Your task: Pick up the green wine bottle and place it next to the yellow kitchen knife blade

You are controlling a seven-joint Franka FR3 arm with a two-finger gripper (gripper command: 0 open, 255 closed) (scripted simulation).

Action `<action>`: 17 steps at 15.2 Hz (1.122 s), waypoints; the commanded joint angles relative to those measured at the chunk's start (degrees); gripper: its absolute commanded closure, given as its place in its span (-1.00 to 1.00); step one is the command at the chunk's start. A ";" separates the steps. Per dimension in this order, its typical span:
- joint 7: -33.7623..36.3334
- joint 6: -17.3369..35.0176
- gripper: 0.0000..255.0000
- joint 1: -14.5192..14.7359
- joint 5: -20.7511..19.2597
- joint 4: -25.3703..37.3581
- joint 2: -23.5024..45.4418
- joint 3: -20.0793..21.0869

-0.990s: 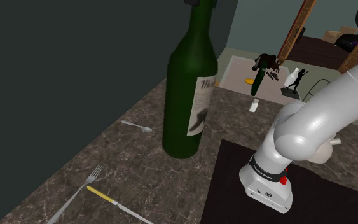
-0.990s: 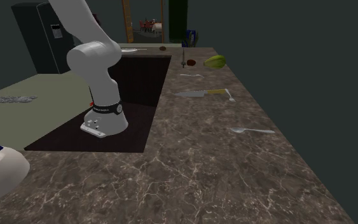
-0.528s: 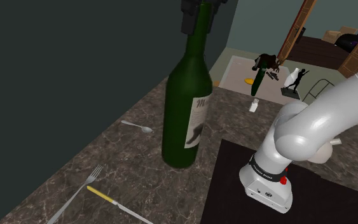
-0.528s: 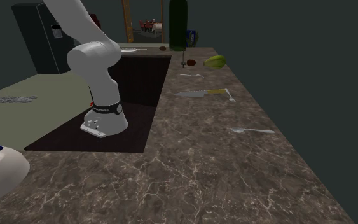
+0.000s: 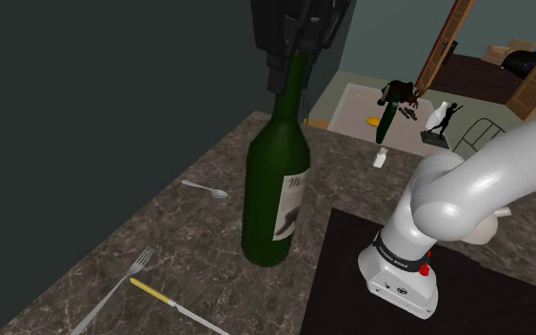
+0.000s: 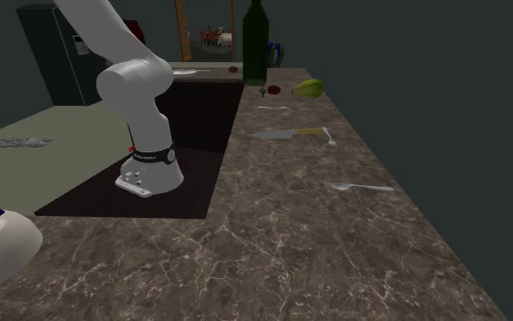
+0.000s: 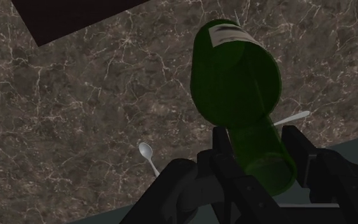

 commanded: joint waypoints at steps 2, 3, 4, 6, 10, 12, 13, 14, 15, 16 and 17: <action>-0.49 2.20 1.00 0.31 0.42 -3.43 -1.31 -0.06; -0.64 2.92 1.00 0.43 0.58 -4.58 -1.75 -0.07; -0.79 3.63 1.00 0.54 0.73 -5.71 -2.19 -0.07; -1.06 5.05 1.00 0.77 1.03 -7.92 -3.01 -0.04; -1.57 7.85 1.00 1.20 1.63 -12.17 -4.50 0.13; -1.79 9.24 1.00 1.41 1.93 -14.21 -5.17 0.25; -1.90 9.93 1.00 1.52 2.09 -15.21 -5.48 0.33; -2.00 10.63 1.00 1.62 2.24 -16.19 -5.79 0.41; -2.10 11.32 1.00 1.72 2.39 -17.17 -6.08 0.50; -2.20 12.01 1.00 1.83 2.55 -18.13 -6.36 0.59; -2.29 12.70 1.00 1.93 2.70 -19.08 -6.62 0.69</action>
